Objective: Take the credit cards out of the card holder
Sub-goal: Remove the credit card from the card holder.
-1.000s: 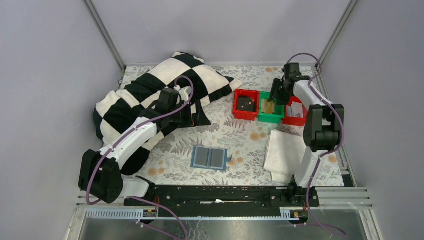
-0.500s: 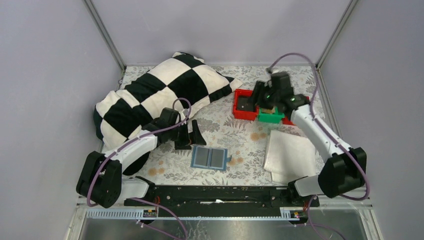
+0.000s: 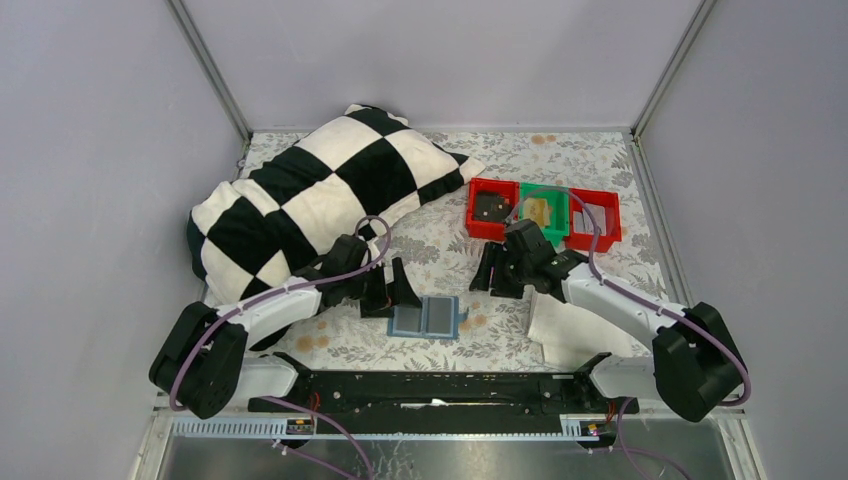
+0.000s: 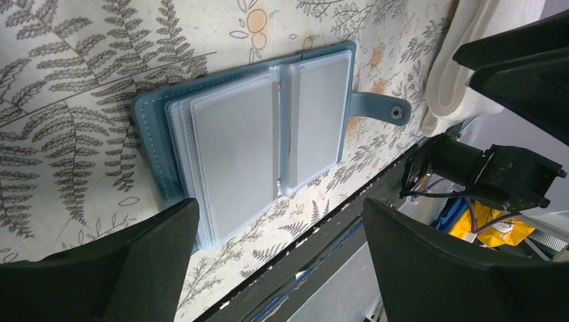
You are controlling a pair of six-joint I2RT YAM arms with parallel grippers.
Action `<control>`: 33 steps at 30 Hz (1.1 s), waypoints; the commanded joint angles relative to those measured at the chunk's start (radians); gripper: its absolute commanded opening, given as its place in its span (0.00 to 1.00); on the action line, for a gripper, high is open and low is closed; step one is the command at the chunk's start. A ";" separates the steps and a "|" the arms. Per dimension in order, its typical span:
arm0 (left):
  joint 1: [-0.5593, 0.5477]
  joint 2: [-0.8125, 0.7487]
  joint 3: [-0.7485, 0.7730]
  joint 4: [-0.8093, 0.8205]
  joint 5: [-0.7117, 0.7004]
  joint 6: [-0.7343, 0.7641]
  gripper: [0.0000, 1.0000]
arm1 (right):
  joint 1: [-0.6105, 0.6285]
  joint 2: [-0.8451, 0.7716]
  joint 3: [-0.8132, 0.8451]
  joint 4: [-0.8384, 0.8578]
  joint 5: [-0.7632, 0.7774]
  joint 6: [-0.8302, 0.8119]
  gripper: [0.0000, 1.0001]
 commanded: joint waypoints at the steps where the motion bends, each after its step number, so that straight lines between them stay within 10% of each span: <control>1: -0.013 -0.034 -0.003 0.091 0.011 -0.037 0.95 | 0.004 -0.036 -0.034 0.043 0.016 0.032 0.64; 11: -0.022 -0.118 0.038 0.089 0.083 -0.071 0.93 | 0.004 0.034 -0.160 0.214 -0.075 0.119 0.64; 18: -0.027 -0.120 0.092 -0.137 -0.200 -0.003 0.99 | 0.004 0.040 -0.162 0.215 -0.069 0.112 0.64; 33: -0.043 0.015 0.071 -0.010 -0.109 0.000 0.97 | 0.006 0.099 -0.149 0.261 -0.127 0.107 0.64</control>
